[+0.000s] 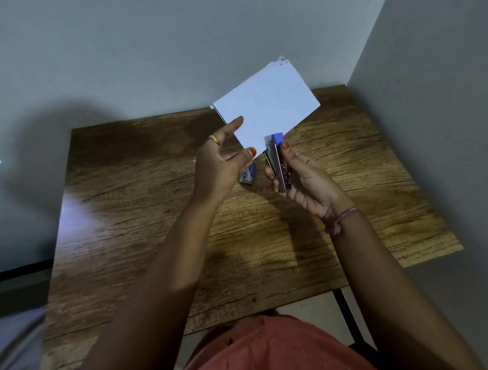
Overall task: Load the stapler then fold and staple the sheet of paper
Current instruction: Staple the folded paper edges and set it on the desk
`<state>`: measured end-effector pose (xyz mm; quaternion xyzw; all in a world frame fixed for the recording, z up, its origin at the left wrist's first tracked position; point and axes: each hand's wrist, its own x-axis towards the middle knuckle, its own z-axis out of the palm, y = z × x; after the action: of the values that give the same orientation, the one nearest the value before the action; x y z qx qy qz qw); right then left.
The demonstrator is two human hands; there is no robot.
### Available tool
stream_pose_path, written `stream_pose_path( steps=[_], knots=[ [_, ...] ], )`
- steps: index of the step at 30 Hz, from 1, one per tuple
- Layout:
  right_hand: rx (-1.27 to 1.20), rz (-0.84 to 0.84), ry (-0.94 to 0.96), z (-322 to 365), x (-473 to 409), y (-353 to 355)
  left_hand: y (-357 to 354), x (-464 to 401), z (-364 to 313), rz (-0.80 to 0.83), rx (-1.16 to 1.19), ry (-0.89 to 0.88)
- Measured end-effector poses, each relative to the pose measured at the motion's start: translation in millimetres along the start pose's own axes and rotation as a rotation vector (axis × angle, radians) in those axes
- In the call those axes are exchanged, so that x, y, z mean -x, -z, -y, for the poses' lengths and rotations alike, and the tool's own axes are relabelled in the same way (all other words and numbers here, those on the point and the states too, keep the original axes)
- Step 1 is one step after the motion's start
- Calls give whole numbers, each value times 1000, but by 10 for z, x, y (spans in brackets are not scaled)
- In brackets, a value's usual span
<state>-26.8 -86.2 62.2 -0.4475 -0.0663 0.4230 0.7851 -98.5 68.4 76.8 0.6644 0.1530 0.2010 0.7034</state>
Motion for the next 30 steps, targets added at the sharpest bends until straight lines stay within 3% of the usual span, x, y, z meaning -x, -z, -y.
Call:
stream_pose_path(
  steps=[4, 23, 27, 30],
  knots=[
    [99, -9, 2, 41, -1, -85, 3, -11, -7, 14, -73, -14],
    [92, -79, 13, 33, -68, -132, 31, 6, -86, 61, -201, -69],
    [125, -77, 45, 48, -46, -156, -4, 11, -68, -32, -148, -128],
    [166, -89, 73, 63, -43, -180, -47, 8, -42, -125, -78, -35]
  ],
)
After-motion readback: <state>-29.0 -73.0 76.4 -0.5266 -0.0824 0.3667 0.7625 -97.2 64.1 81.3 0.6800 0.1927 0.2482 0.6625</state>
